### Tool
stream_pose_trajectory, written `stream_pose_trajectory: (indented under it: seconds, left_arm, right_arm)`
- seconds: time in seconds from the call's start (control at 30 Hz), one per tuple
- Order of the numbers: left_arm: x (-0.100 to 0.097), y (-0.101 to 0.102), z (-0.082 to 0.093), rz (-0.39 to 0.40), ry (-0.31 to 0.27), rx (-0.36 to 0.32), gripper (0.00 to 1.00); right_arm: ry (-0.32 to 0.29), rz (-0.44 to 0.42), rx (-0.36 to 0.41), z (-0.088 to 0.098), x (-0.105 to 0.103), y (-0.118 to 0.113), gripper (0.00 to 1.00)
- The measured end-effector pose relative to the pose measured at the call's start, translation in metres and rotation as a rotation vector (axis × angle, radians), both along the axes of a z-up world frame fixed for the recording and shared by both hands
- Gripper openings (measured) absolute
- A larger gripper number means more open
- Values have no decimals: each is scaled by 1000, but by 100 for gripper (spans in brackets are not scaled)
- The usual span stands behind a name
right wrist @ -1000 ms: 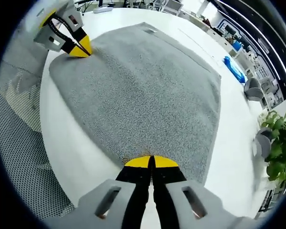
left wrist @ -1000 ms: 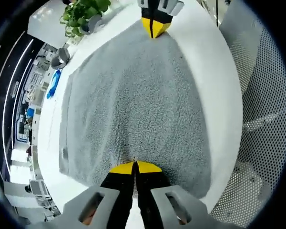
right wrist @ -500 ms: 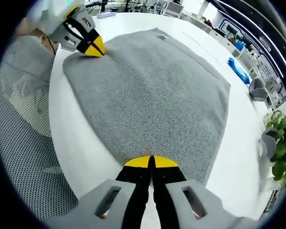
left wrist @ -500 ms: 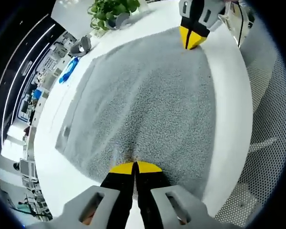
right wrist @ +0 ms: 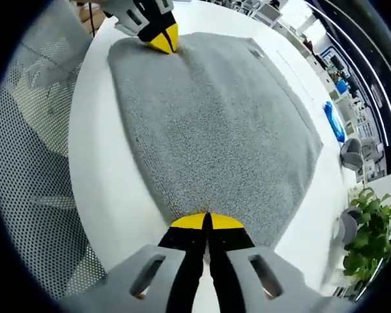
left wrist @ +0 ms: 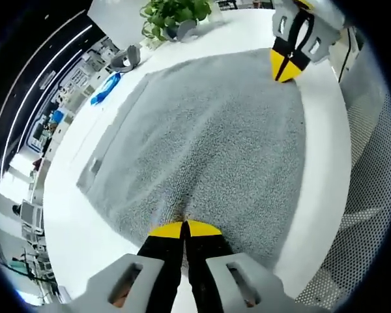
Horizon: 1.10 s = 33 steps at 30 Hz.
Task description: Fold the towel on the table until its edges align and the towel forms a compact rectangular stack.
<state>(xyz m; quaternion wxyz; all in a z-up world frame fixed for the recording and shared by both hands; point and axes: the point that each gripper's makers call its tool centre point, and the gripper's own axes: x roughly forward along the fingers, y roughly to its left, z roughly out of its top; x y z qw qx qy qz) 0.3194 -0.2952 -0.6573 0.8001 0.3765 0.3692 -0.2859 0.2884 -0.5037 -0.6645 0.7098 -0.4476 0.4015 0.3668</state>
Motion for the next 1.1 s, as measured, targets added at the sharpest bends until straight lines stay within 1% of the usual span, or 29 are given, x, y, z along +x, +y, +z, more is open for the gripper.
stream_pose_trajectory:
  seconds: [0.13, 0.2, 0.3, 0.37, 0.4, 0.43, 0.47, 0.53, 0.63, 0.7, 0.8, 0.87, 0.9, 0.93, 1.1]
  left_arm:
    - [0, 0, 0, -5, 5, -3, 1]
    - [3, 0, 0, -15, 0, 5, 1]
    - [8, 2, -1, -38, -13, 35, 1]
    - [12, 4, 0, -70, -21, 63, 1]
    - [13, 5, -1, -80, -22, 73, 1]
    - [15, 6, -1, -86, -22, 78, 1]
    - [18, 7, -1, -90, -22, 83, 1]
    - [23, 11, -1, -84, -21, 86, 1]
    - [26, 14, -1, -70, -14, 74, 1]
    - [25, 14, -1, -80, -10, 75, 1]
    - [30, 18, -2, -84, -12, 82, 1]
    - [33, 21, -1, -48, -7, 59, 1]
    - [33, 22, -1, -26, 4, 32, 1]
    - [34, 22, -1, -22, 12, 22, 1]
    - [34, 23, -1, -27, 26, 6, 1]
  right_arm:
    - [16, -49, 57, 1, 0, -1, 0]
    - [28, -60, 86, 1, 0, 0, 0]
    - [42, -70, 135, 1, -2, 3, 0]
    - [64, -105, 196, 1, -4, 7, 0]
    - [80, -135, 238, 1, -5, 9, 0]
    - [88, -147, 258, 1, -6, 10, 0]
    - [107, -166, 298, 2, -7, 13, 0]
    - [124, -174, 330, 1, -7, 15, 0]
    - [125, -158, 335, 1, -8, 17, 0]
    - [118, -145, 331, 1, -10, 20, 0]
    - [114, -113, 325, 1, -12, 26, 0]
    - [106, -65, 308, 1, -12, 30, 0]
    - [99, -45, 295, 1, -13, 31, 0]
    - [85, -13, 272, 2, -12, 31, 0]
    - [68, 6, 272, 1, -13, 32, 0]
